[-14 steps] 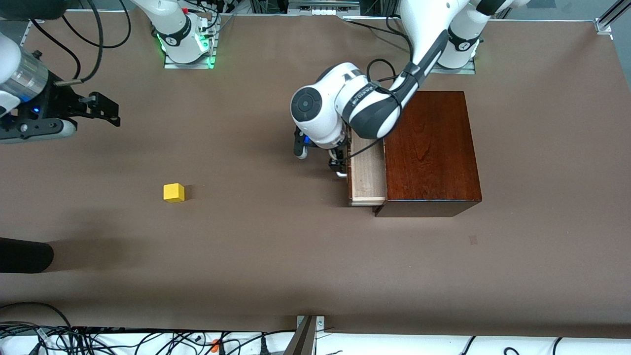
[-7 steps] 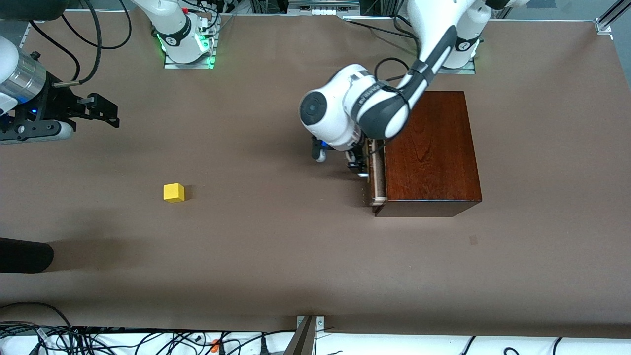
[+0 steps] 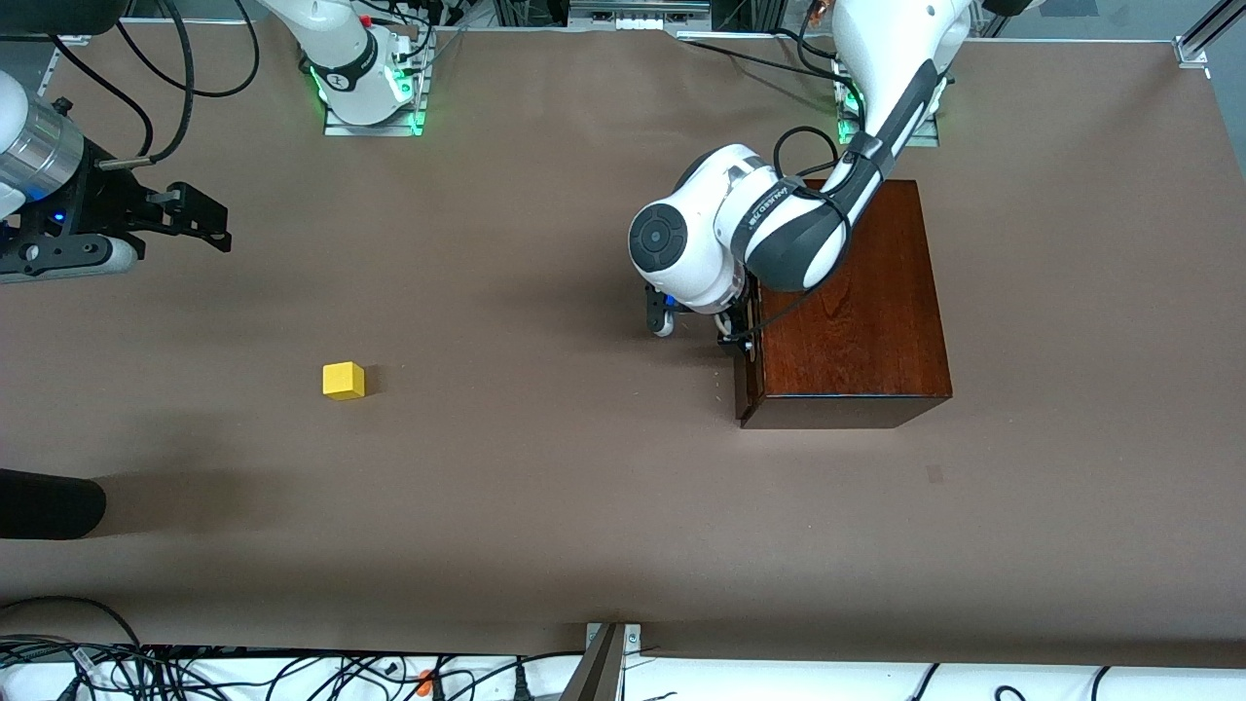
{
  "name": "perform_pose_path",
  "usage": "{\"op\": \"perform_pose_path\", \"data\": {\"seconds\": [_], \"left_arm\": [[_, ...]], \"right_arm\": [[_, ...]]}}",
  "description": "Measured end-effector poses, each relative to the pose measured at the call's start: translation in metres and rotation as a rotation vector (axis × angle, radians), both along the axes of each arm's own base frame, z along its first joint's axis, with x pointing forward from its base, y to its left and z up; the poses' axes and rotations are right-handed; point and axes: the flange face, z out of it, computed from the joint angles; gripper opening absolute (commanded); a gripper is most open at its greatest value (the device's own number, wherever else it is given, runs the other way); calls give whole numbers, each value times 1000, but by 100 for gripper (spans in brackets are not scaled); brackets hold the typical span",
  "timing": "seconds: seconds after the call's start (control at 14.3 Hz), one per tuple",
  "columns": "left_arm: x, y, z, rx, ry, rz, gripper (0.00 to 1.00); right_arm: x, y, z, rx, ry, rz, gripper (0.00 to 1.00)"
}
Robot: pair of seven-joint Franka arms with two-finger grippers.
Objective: Open drawer, take yellow block, close drawer
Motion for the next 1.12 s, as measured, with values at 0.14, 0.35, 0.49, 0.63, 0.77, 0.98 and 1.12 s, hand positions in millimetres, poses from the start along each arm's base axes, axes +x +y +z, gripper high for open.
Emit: {"op": "perform_pose_path", "data": {"seconds": [0.14,0.35,0.49,0.63,0.77,0.98,1.12], "left_arm": [[-6,-16,17,-17,-59,64,100],[-32,-62,49,-61,-165,232,100],[-47,-82,78,-89,-218,444,100],[-51,-80,120,-93,-283,628,100],[-51,-66,170,-114,-349,737,100],[-39,-15,239,-132,-420,859,100],[-20,40,271,-108,-444,955,100]], "right_arm": [[0,0,0,0,0,1,100],[0,1,-1,0,1,3,100],[0,1,-1,0,1,3,100],[1,2,-2,0,0,3,100],[2,2,-2,0,-1,3,100],[2,1,-2,0,-1,2,100],[2,2,-2,0,-3,4,100]]}}
